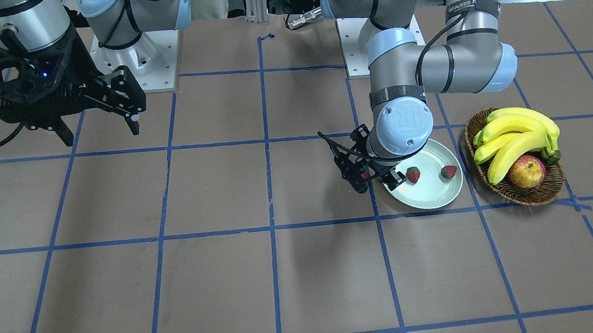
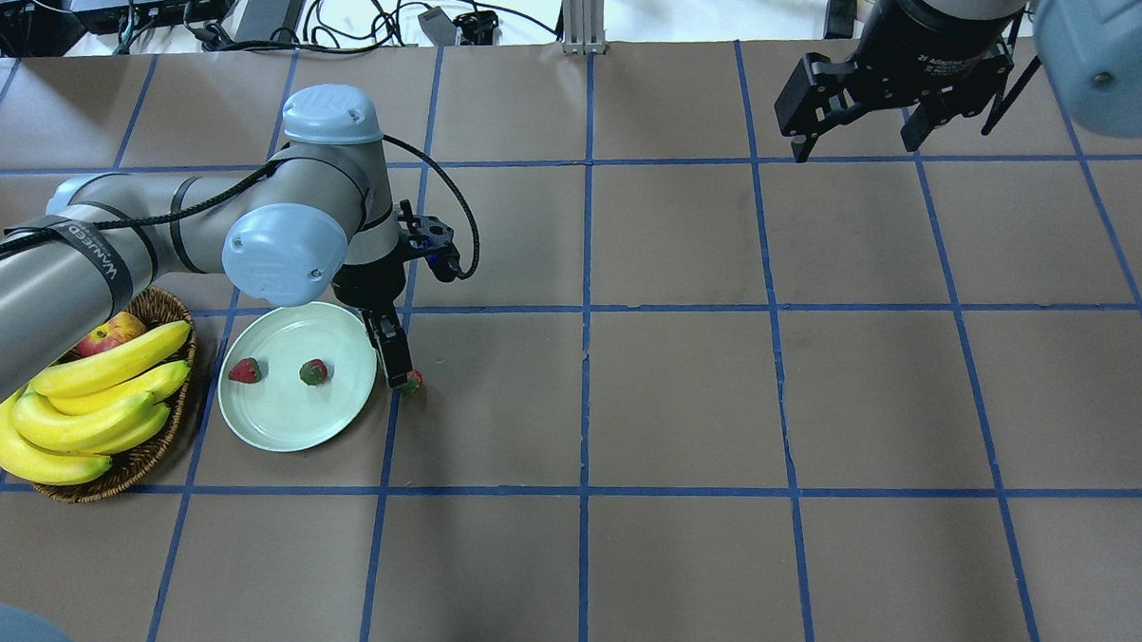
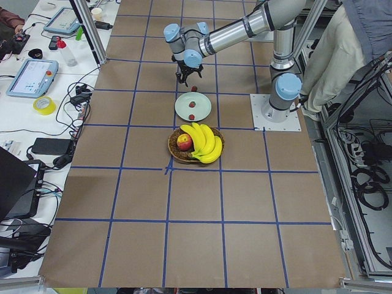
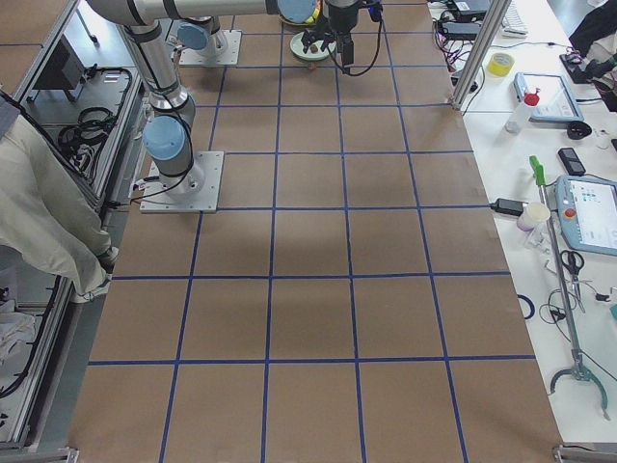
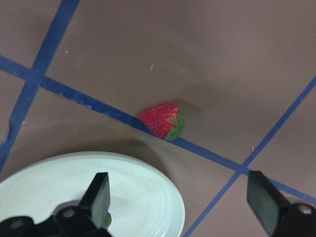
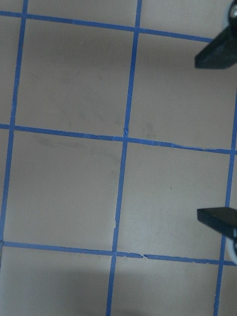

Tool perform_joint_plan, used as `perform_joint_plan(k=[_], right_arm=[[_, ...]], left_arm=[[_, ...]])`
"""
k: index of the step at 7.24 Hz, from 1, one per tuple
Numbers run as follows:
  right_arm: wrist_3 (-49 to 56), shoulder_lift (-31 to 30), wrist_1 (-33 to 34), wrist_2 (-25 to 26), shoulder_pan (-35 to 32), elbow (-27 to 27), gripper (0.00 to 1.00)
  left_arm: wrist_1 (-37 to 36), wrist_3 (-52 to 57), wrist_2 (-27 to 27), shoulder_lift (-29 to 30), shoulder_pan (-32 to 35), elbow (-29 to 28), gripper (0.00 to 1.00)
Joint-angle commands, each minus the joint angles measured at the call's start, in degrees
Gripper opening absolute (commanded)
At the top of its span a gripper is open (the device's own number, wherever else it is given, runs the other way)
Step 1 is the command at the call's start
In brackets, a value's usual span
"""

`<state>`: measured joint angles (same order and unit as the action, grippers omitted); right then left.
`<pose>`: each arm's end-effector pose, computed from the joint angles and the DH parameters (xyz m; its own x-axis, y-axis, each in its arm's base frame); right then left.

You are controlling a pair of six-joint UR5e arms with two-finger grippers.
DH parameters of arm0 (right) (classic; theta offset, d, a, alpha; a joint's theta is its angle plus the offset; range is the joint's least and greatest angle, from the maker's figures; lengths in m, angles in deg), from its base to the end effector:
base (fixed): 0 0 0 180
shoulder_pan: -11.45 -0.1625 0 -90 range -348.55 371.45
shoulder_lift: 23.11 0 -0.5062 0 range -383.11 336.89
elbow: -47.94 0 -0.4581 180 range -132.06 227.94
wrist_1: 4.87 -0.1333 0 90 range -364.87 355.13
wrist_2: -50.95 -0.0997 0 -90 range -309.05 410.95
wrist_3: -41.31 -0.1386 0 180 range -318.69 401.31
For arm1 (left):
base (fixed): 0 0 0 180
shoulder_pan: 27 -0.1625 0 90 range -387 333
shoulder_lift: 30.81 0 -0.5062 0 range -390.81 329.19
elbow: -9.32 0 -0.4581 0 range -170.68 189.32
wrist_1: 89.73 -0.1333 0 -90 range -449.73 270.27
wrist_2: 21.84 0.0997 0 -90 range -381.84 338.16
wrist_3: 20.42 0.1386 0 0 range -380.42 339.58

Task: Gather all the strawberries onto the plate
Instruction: 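Move the left gripper to the last strawberry beside the plate, then lower the left gripper and close it on the strawberry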

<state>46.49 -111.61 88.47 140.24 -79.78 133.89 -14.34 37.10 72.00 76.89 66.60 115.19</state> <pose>0.1475 -0.5813 0.5613 -0.9937 -0.1124 -0.0030 -0.1115 0.9884 -0.1033 -0.1605 -0.5760 0.2282 -0.4839 0.8415 0.2401 0.8708 0.4357 0.2279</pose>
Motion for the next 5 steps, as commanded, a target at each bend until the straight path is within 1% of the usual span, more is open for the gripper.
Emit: perform_joint_plan(k=[1, 3, 4, 5], right_arm=[[0.09, 0.00, 0.00, 0.01, 0.00, 0.00, 1.00], [0.09, 0.00, 0.00, 0.01, 0.00, 0.00, 1.00], [0.09, 0.00, -0.09, 0.01, 0.00, 0.00, 1.00], [0.09, 0.00, -0.09, 0.01, 0.00, 0.00, 1.00]], left_arm=[[-3.57, 1.19, 0.02, 1.54, 0.18, 1.35, 0.97], [-6.91, 1.36, -1.11, 2.34, 0.36, 2.41, 0.95], [-7.19, 1.36, -2.42, 2.86, 0.45, 2.93, 0.95], [-8.41, 1.54, -2.44, 3.39, 0.45, 3.72, 0.94]])
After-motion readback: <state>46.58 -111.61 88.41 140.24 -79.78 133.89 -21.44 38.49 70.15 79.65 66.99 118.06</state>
